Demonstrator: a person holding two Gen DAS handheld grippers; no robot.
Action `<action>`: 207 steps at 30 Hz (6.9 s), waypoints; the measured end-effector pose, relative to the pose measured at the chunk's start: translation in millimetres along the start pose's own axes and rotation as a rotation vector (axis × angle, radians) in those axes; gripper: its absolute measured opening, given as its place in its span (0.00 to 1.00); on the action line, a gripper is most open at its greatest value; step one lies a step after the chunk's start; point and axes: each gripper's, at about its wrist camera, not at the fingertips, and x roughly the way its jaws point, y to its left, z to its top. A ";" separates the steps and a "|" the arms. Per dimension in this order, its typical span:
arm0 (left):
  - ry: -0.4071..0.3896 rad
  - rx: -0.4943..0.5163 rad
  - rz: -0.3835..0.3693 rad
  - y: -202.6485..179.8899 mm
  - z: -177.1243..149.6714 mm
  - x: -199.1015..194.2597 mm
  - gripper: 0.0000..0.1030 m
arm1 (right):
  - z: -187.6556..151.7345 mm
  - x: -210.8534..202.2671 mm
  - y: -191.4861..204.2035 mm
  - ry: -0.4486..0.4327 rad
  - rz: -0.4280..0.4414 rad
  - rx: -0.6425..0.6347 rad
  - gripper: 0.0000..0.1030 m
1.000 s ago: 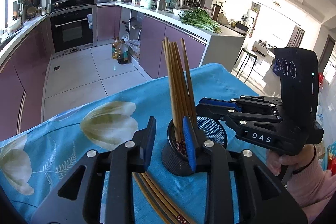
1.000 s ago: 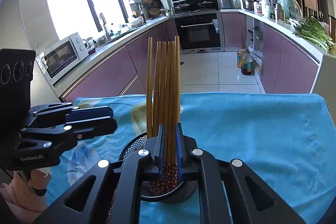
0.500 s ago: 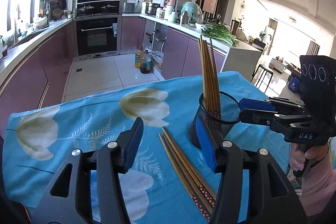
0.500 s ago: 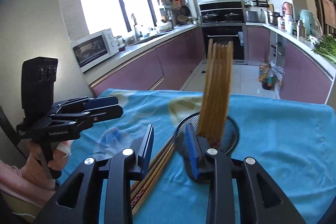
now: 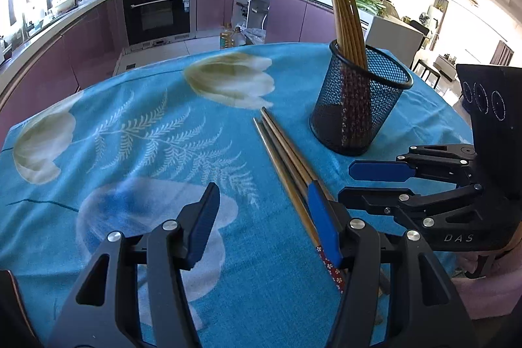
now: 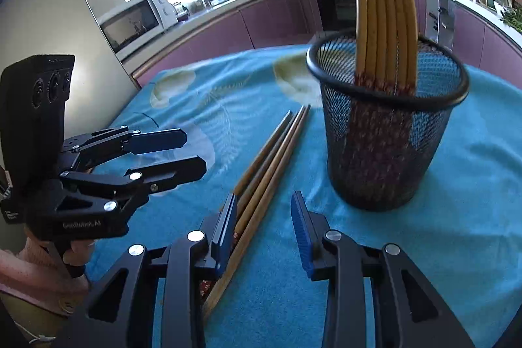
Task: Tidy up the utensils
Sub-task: 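Open both tools and move them back over the lying chopsticks, then close the left tool on a chopstick while the right tool grasps another, then lift the left tool's chopstick over the mesh cup while the right tool carries its own, then lower the left tool's chopstick into the mesh cup while the right tool inserts its own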
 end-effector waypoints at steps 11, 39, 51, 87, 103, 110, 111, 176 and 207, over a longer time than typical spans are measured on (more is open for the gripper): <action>0.040 0.007 -0.009 -4.2 -7.6 14.2 0.54 | -7.2 3.6 1.6 0.022 -0.034 -0.011 0.32; 0.083 0.026 0.002 -10.8 -8.1 35.1 0.51 | -5.3 9.4 3.8 0.033 -0.099 -0.028 0.30; 0.091 0.039 0.030 -10.4 -3.9 41.3 0.44 | 7.4 23.3 3.8 0.019 -0.127 -0.028 0.25; 0.097 0.008 -0.011 -11.9 -11.3 29.9 0.08 | 0.1 13.3 -2.4 0.022 -0.021 0.051 0.07; 0.114 0.040 -0.008 -12.4 3.9 48.9 0.13 | 11.1 26.2 -3.5 0.019 -0.030 0.035 0.06; 0.103 0.026 -0.013 -11.7 6.4 44.2 0.07 | 10.9 12.1 -1.9 -0.017 -0.024 0.030 0.06; 0.098 0.025 -0.017 -11.5 6.6 41.7 0.07 | 11.1 8.2 -0.9 -0.026 -0.023 0.027 0.06; -0.317 0.014 -0.338 -25.9 101.9 -103.6 0.07 | 61.9 -143.2 -11.3 -0.441 -0.055 -0.058 0.06; -0.329 0.130 -0.222 -63.7 132.3 -91.2 0.07 | 90.1 -132.8 -33.9 -0.477 -0.121 -0.035 0.06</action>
